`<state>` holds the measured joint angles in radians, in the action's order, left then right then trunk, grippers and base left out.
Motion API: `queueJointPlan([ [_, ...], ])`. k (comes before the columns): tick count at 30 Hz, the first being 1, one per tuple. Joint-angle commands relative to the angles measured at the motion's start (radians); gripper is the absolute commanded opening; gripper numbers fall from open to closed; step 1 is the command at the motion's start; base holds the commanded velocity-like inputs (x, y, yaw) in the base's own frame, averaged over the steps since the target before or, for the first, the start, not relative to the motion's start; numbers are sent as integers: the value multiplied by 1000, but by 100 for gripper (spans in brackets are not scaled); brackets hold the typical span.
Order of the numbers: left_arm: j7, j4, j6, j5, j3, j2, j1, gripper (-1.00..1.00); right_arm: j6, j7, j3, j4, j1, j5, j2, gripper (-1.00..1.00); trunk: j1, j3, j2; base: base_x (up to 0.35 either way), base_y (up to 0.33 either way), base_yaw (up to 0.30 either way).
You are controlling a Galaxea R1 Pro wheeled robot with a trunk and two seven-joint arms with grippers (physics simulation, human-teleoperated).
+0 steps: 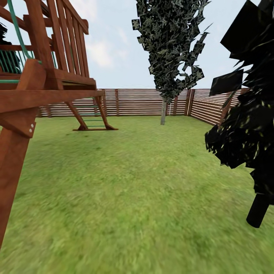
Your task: Take the three Easter eggs out of the wicker basket on the lawn in the garden, then place them on the lawn next to a single tree (choose any tree) so that all three eggs are next to the same tree and none are left in the basket.
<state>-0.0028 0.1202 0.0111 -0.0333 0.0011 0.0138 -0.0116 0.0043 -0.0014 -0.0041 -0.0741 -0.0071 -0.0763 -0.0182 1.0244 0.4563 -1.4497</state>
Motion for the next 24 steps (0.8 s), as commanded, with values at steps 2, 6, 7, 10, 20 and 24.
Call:
queueJointPlan([
  [2,0,2,1,-4,0,0,-1,100,0,0,-1,-1,-1,-8,0,100,1,1,0,313,0,-4],
  [6,0,2,1,-4,0,0,-1,100,0,0,-1,-1,-1,-8,0,100,1,1,0,313,0,-1],
  [7,0,2,1,-4,0,0,-1,100,0,0,-1,-1,-1,-8,0,100,1,1,0,313,0,0],
  [10,0,2,1,-4,0,0,-1,100,0,0,-1,-1,-1,-8,0,100,1,1,0,313,0,0],
  [20,0,2,1,-4,0,0,-1,100,0,0,-1,-1,-1,-8,1,100,1,1,0,313,0,0],
  [24,0,2,1,-4,0,0,-1,100,0,0,-1,-1,-1,-8,1,100,1,1,0,313,0,0],
])
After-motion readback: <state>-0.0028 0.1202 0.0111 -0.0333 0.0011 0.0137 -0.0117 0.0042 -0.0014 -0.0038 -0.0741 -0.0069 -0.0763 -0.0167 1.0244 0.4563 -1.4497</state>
